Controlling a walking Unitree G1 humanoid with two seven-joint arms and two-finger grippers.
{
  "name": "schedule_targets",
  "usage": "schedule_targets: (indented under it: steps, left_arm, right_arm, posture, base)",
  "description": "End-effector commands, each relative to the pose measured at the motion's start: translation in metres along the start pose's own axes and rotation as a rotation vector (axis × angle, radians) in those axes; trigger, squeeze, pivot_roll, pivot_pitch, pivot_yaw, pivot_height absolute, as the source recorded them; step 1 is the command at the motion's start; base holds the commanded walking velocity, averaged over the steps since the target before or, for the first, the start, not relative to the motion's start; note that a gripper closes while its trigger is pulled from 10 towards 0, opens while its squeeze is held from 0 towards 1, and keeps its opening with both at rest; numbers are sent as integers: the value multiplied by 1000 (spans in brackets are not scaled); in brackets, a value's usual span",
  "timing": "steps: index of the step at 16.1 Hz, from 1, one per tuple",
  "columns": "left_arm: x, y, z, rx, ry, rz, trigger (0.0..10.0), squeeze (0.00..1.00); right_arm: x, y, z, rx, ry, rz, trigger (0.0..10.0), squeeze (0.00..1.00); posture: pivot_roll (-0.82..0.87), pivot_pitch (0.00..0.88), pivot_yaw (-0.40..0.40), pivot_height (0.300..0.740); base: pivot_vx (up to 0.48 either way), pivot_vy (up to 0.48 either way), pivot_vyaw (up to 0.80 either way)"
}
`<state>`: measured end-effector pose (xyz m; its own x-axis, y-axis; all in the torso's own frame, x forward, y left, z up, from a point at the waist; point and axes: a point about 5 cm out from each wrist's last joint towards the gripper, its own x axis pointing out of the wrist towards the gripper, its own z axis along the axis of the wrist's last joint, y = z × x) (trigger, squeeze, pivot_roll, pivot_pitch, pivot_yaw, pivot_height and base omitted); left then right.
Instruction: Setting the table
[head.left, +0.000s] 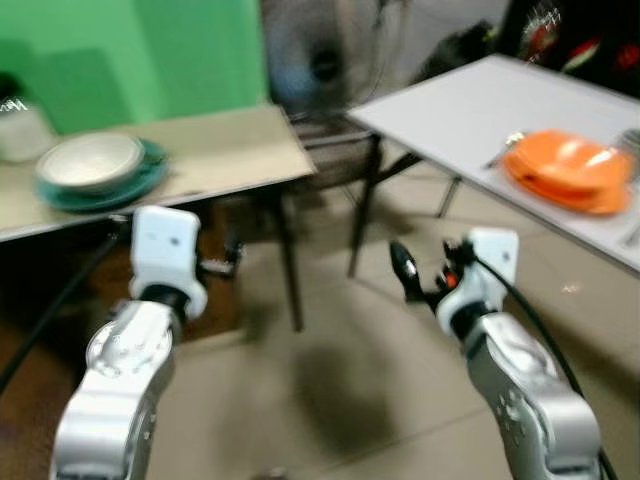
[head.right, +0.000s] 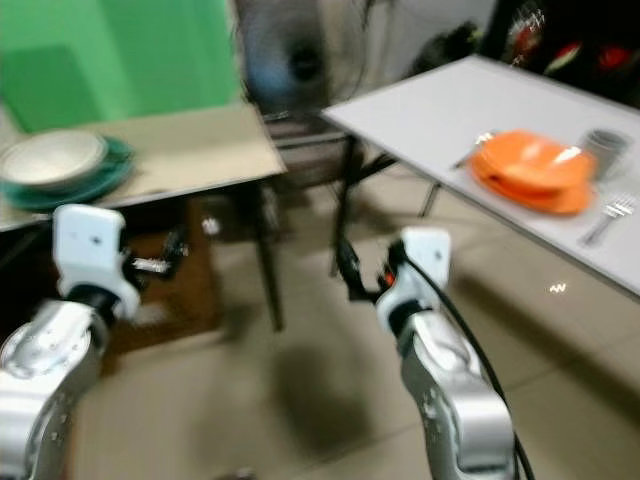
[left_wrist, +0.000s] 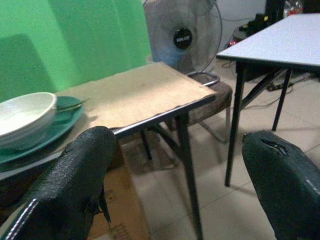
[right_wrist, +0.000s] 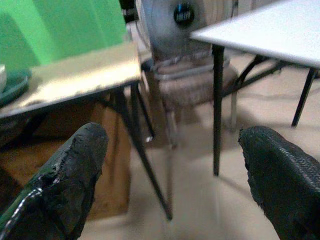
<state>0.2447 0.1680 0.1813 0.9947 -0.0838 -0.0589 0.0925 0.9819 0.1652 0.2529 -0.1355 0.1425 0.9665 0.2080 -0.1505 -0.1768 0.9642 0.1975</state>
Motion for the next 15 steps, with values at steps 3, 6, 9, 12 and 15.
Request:
schedule_targets:
  steps: [3,6,9,12,15]
  left_arm:
    - [3,4,6,9,-18,5,10000,988]
    - [4,4,7,6,-18,6,10000,984]
    - [4,6,7,10,-17,6,10000,988]
    - [5,8,8,15,-20,8,10000,980]
    - [5,9,8,20,-19,7,10000,984]
  right_arm:
    - [2,0,2,-3,-7,-3,10000,1000]
    - [4,-1,1,-3,-1,-3,10000,1000]
    - [5,-1,0,-11,3,4,10000,1000]
    - [7,0,0,-12,2,7,10000,1000]
    - [8,1,0,-22,-2,6,10000,1000]
  posture:
    - [36,24,40,740]
    - [36,18,41,740]
    - [41,11,41,740]
    - [46,2,40,740]
    - [51,0,41,740]
  base:
    - [186,0,365]
    - [321,0,579]
    - [322,0,573]
    - [324,0,606]
    - [325,0,292]
